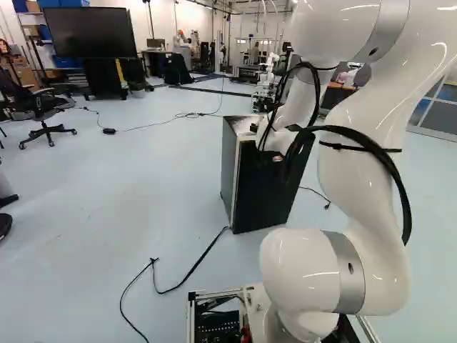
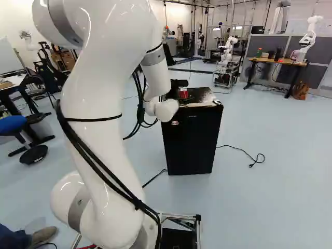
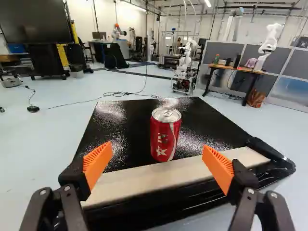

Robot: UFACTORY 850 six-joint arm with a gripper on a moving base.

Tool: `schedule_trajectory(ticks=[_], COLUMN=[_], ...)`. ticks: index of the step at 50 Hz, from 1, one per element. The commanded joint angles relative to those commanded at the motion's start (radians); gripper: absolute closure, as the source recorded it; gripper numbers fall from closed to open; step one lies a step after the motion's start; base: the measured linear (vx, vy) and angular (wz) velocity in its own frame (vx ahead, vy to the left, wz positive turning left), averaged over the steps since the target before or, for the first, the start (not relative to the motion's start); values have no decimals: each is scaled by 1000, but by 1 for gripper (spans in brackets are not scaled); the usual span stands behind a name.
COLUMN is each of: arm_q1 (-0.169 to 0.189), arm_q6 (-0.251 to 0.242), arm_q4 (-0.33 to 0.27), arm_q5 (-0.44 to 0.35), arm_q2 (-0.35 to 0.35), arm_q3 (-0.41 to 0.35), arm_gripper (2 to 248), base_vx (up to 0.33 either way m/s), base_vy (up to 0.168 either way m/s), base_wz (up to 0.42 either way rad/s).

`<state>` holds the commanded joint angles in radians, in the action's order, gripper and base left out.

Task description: Grab a drink from the fridge

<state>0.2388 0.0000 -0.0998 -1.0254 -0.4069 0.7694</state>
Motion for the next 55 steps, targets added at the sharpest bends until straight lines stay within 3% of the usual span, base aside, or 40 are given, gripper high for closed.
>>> schedule_trajectory(ticks=[15,31,45,46,50,51,55], arm_q1=[-8,-16,-19,-19,-19,-19,-19], arm_q6=[0,0,0,0,0,0,0], arm_q4=[44,50,50,50,50,50,50], arm_q5=[-43,-49,-49,-49,-49,-49,-49], arm_q2=[-85,-170,-192,-192,-193,-193,-193], arm_q3=[70,155,182,183,183,183,183], arm_gripper=[3,3,9,45,45,84,84], base_vx=[0,0,0,0,0,0,0], base_vy=[0,0,0,0,0,0,0], base_wz=[0,0,0,0,0,0,0])
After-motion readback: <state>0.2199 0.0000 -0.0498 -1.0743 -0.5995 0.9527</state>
